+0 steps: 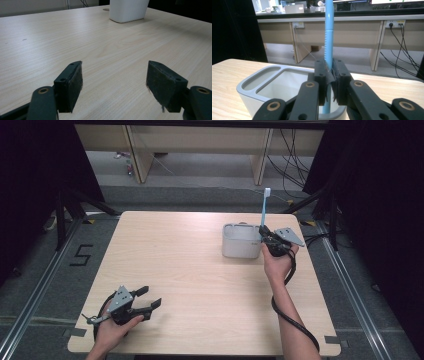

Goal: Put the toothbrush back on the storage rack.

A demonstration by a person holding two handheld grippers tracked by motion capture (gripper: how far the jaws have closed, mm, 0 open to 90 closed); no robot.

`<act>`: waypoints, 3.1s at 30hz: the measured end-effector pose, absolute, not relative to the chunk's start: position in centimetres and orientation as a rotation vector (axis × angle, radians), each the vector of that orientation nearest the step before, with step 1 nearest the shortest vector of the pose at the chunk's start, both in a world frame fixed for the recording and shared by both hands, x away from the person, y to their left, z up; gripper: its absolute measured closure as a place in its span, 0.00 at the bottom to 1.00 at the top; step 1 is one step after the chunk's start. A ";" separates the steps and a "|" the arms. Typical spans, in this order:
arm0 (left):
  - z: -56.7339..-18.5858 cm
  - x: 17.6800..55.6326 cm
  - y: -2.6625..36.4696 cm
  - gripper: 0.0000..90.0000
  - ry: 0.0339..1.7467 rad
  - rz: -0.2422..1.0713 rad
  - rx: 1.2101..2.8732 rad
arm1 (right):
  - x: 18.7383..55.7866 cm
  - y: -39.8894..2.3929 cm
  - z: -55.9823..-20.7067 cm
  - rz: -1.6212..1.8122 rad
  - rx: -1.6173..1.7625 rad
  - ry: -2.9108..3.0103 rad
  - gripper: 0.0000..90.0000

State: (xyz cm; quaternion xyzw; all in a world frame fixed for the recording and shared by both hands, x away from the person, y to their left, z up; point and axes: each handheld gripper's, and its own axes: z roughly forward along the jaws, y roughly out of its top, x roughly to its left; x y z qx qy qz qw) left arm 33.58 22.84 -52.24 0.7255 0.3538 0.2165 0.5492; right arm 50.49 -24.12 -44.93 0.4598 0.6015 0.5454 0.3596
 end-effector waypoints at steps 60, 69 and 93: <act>-52.3 33.7 22.8 0.32 0.829 0.505 1.715 | 49.6 -23.8 -46.7 1.370 1.214 1.575 0.76; -52.3 33.7 22.8 0.32 0.832 0.506 1.716 | 48.9 -23.6 -46.2 1.361 1.218 1.581 0.65; -52.2 33.6 22.8 0.32 0.849 0.510 1.722 | 44.3 -25.4 -45.4 1.266 1.284 1.728 0.56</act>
